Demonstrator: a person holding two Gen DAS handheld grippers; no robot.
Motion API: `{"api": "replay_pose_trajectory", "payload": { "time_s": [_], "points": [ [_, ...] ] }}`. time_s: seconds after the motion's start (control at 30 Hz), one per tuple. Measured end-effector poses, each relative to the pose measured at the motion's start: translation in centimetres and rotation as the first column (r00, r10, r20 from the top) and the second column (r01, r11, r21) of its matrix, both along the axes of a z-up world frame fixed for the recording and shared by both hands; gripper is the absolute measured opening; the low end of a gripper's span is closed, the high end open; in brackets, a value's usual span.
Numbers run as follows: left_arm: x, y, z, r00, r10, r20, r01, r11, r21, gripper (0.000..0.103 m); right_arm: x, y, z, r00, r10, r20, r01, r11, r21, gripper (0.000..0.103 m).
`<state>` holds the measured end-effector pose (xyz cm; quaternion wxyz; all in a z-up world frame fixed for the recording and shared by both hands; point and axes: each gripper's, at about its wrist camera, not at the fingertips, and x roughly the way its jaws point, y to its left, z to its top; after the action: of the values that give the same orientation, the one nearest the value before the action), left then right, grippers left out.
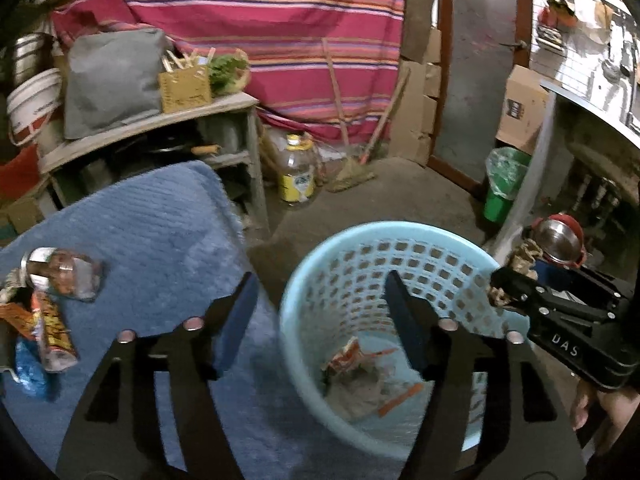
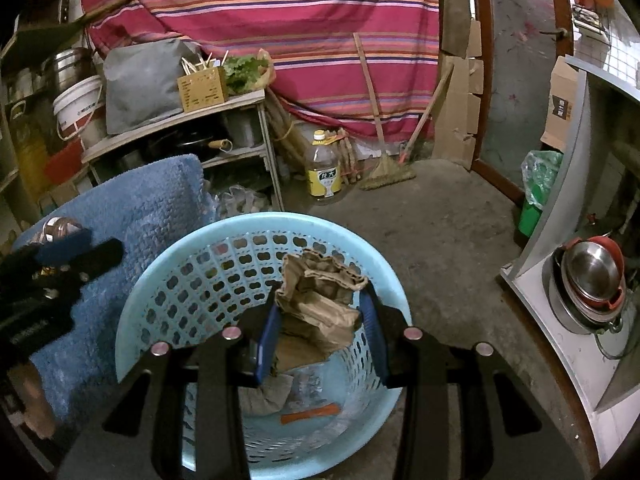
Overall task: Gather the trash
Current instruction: 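Open the right tool to drop the brown paper into the basket, then move both tools back over the remaining trash on the table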
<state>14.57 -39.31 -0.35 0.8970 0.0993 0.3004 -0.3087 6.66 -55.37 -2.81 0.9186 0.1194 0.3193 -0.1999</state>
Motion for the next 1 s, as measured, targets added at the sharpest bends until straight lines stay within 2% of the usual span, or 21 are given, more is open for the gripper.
{"api": "replay_pose_trajectory", "payload": {
  "time_s": [0.3,0.33,0.37,0.43,0.6,0.7,0.87,1.0],
  "points": [
    [0.8,5.5,1.3,0.993,0.111,0.041,-0.111,0.994,-0.008,0.086,2.4,1.9,-0.2,1.000,0.024,-0.012,-0.024,1.000,0.010,0.040],
    [1.0,6.5,1.5,0.991,0.126,0.040,-0.125,0.992,-0.011,0.088,2.6,2.3,0.0,1.000,0.017,-0.011,-0.017,1.000,0.003,0.044],
    [1.1,7.2,1.6,0.990,0.137,0.041,-0.137,0.991,-0.012,0.089,2.7,2.6,0.1,1.000,0.007,-0.009,-0.007,1.000,-0.002,0.060],
    [1.3,8.5,1.8,0.986,0.160,0.049,-0.159,0.987,-0.011,0.092,2.8,3.0,0.4,1.000,-0.014,0.003,0.015,1.000,-0.006,0.079],
    [2.0,13.0,2.3,0.972,0.231,0.055,-0.230,0.973,-0.014,0.097,3.0,4.1,0.9,0.999,-0.044,0.011,0.044,0.999,0.000,0.080],
    [2.5,15.8,2.4,0.963,0.265,0.050,-0.264,0.964,-0.021,0.097,3.2,5.7,1.7,0.999,-0.036,0.028,0.037,0.999,-0.019,0.085],
    [3.4,20.3,2.5,0.939,0.336,0.071,-0.336,0.942,-0.015,0.097,4.1,9.7,3.2,0.997,0.028,0.072,-0.025,0.999,-0.040,0.087],
    [4.5,24.3,2.3,0.921,0.386,0.051,-0.385,0.922,-0.022,0.097,5.5,12.9,3.6,0.994,0.078,0.077,-0.072,0.995,-0.073,0.088]
  ]
}}
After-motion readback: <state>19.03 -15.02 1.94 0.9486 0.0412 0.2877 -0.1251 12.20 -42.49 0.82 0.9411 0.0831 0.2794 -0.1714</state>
